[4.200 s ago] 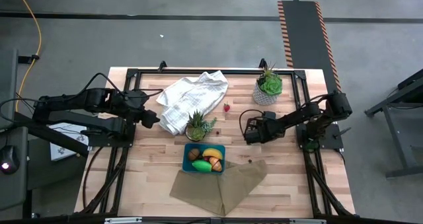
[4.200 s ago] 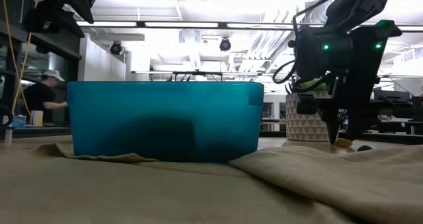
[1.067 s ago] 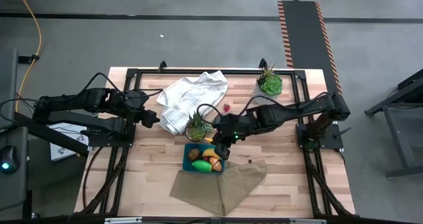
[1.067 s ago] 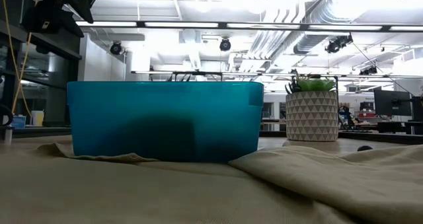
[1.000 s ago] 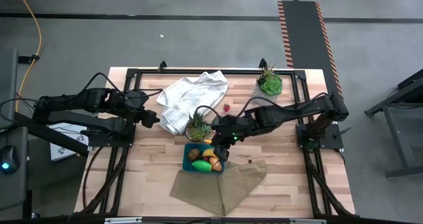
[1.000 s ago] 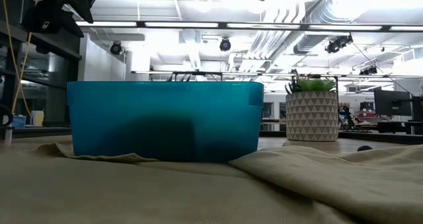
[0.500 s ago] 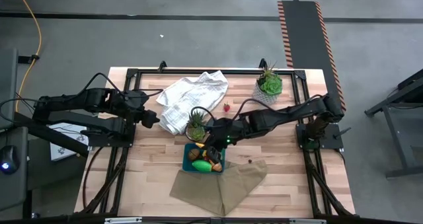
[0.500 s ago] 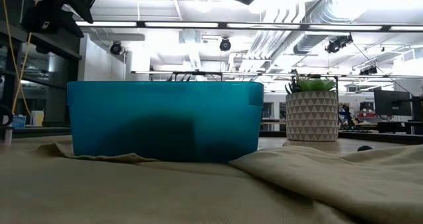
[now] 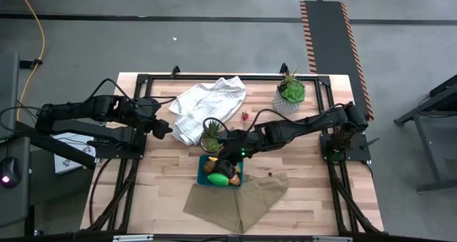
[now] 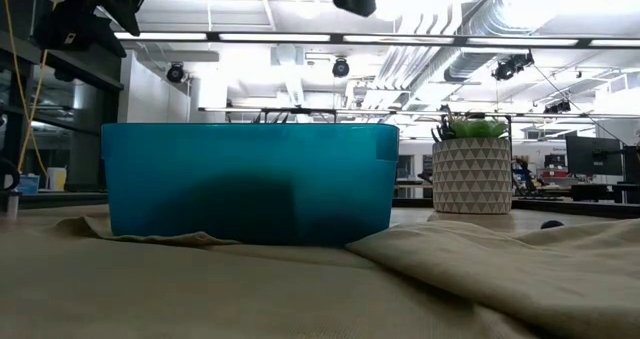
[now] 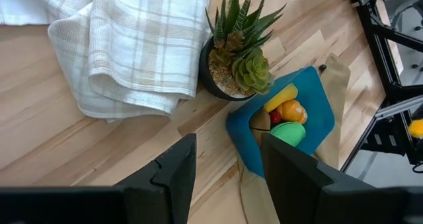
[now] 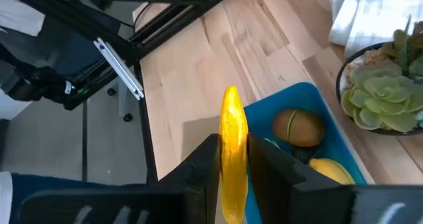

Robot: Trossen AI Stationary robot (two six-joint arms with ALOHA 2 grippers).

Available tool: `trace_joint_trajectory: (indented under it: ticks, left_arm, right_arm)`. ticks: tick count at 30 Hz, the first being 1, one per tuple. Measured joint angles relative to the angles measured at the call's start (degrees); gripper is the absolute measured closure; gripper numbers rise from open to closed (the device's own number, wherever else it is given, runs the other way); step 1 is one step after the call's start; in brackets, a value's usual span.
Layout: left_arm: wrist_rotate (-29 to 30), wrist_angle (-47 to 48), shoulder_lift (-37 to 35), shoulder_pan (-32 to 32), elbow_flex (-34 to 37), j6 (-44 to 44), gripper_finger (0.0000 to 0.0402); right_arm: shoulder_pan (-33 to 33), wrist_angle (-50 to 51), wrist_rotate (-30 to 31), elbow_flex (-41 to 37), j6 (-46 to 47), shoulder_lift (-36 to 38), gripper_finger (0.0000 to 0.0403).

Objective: Pick and placing Produce into tupperware
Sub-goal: Put the small corn into the blue bin

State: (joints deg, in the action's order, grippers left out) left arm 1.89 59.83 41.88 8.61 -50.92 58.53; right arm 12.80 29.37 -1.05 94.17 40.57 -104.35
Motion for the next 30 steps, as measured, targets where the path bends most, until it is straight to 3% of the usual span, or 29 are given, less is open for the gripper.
trace_joint_trajectory:
  ticks: [12,30]
  left_arm:
    - [-0.17,0.39,-0.01,0.0,0.0,-0.01,0.0245]
    - [-0.17,0.39,-0.01,0.01,0.0,0.01,0.0245]
  right_arm:
    - [0.0,0.81,-5.25,-0.04,-1.57,-4.72,0.0366]
    - [-0.02,3.17,-5.02,-0.04,1.0,-12.39,0.0368]
